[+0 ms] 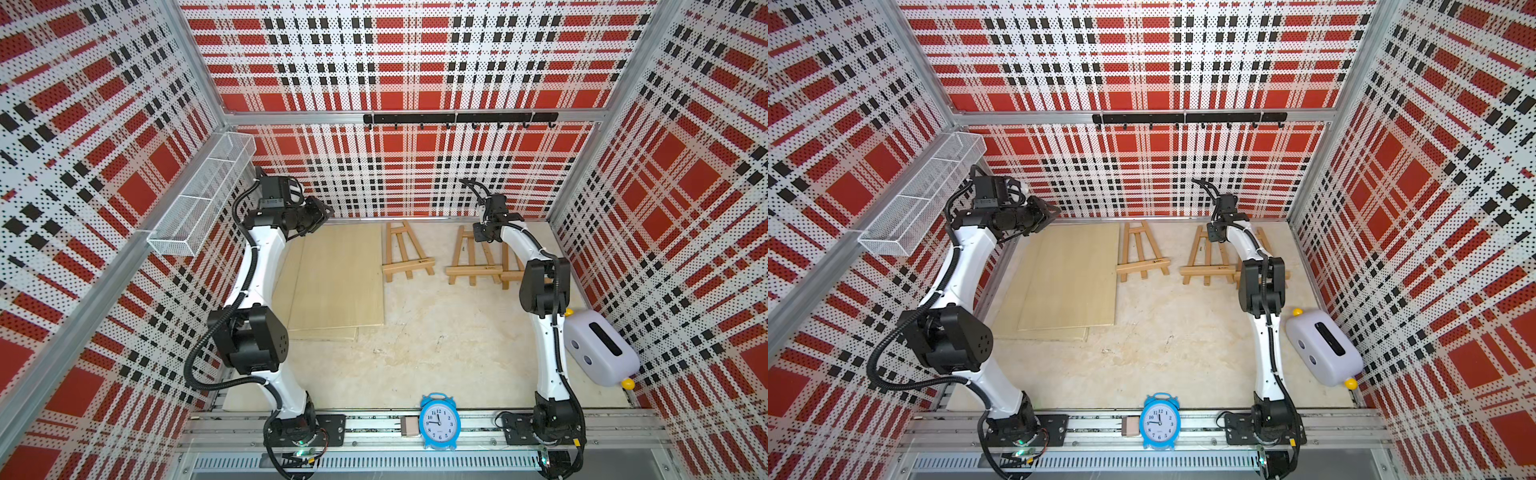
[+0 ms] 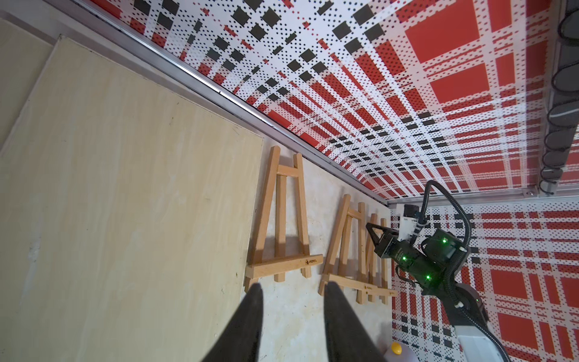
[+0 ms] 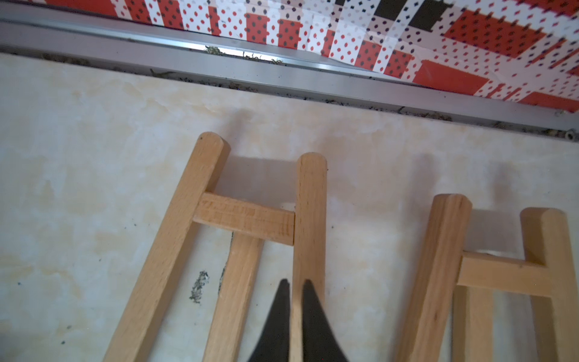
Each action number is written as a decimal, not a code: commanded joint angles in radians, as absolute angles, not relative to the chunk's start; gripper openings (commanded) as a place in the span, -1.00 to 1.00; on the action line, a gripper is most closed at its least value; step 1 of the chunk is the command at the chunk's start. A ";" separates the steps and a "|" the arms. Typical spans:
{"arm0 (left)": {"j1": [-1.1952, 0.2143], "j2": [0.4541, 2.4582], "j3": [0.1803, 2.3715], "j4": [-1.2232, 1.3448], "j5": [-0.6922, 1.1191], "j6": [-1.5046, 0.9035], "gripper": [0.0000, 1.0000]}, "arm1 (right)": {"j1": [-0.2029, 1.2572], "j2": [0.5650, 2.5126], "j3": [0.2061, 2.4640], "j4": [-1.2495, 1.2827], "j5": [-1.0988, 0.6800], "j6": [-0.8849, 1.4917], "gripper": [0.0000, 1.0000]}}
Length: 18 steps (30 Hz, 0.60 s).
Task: Disassemble the easel
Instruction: Place the easel at the center of the board.
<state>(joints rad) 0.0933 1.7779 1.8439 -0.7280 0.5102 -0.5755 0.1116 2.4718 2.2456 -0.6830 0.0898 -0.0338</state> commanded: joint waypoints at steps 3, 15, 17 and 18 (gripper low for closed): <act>0.089 1.806 1.890 -0.743 0.491 -0.577 -0.26 | 0.097 2.434 2.205 -0.657 0.093 0.025 -0.44; 0.084 1.815 1.868 -0.729 0.499 -0.575 -0.27 | 0.097 2.419 2.145 -0.703 0.058 0.071 -0.49; 0.084 1.812 1.862 -0.724 0.499 -0.575 -0.27 | 0.097 2.426 2.149 -0.703 0.041 0.083 -0.51; 0.083 1.812 1.860 -0.723 0.499 -0.575 -0.27 | 0.097 2.430 2.151 -0.701 0.035 0.089 -0.55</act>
<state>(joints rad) 0.0879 1.8130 1.8599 -0.7338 0.5068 -0.5758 0.0967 2.4615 2.1551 -0.7097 0.0658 0.0605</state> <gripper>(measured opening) 0.364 0.234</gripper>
